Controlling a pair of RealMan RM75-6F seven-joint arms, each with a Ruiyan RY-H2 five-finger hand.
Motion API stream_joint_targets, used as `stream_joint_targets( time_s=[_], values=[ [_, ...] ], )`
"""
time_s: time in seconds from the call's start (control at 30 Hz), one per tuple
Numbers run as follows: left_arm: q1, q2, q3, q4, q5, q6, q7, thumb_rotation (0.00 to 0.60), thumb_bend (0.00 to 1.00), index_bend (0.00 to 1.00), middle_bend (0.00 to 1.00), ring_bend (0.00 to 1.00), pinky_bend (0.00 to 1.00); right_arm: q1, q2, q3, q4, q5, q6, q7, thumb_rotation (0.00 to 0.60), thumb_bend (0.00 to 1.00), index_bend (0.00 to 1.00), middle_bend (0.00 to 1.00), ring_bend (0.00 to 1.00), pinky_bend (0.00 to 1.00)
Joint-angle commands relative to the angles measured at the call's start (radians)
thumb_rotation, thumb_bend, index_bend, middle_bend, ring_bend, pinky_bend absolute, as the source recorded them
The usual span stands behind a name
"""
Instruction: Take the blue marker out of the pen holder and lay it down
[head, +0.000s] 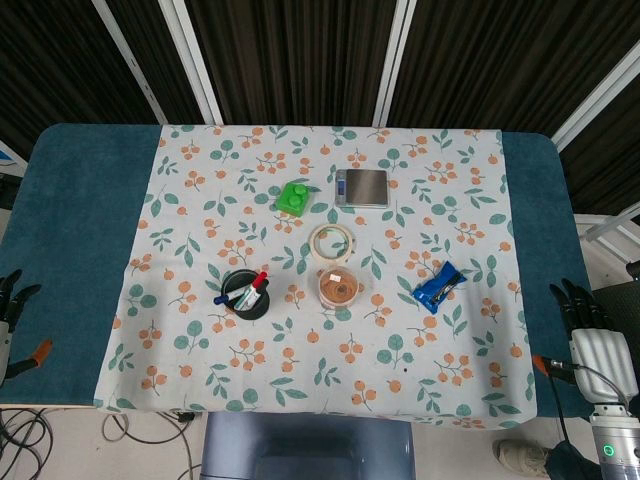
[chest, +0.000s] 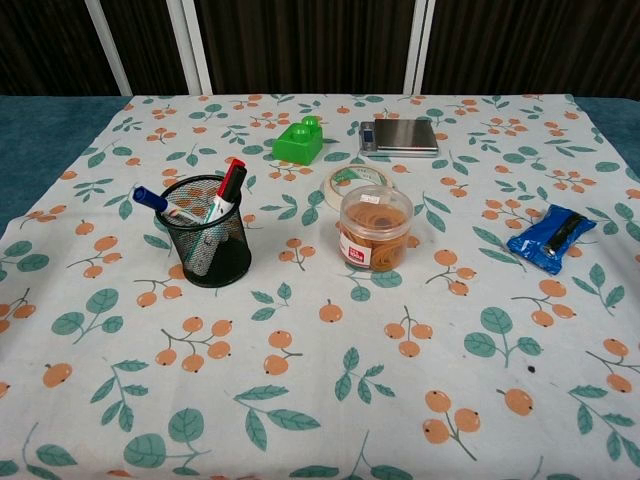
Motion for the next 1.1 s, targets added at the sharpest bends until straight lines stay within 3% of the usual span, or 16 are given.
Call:
stream_joint_targets(
  time_s=[0.03, 0.43, 1.1],
  values=[
    [-0.002, -0.002, -0.002, 0.001, -0.004, -0.003, 0.004, 0.6, 0.22, 0.15, 0.0, 0.0, 0.0, 0.0, 0.0, 0.001, -0.002, 0.004, -0.002, -0.001, 0.6, 0.11, 0.07, 0.0, 0.04, 0.17],
    [-0.003, -0.002, 0.004, -0.006, -0.002, -0.011, 0.017, 0.6, 0.22, 0.15, 0.0, 0.0, 0.0, 0.0, 0.002, 0.001, -0.005, 0.003, -0.001, -0.002, 0.6, 0.11, 0.07, 0.0, 0.04, 0.17],
    [-0.024, -0.003, 0.004, 0.069, 0.091, 0.018, -0.127, 0.6, 0.22, 0.19, 0.0, 0.0, 0.0, 0.0, 0.004, -0.003, -0.006, 0.003, -0.006, -0.001, 0.6, 0.11, 0.07, 0.0, 0.04, 0.17]
  ],
)
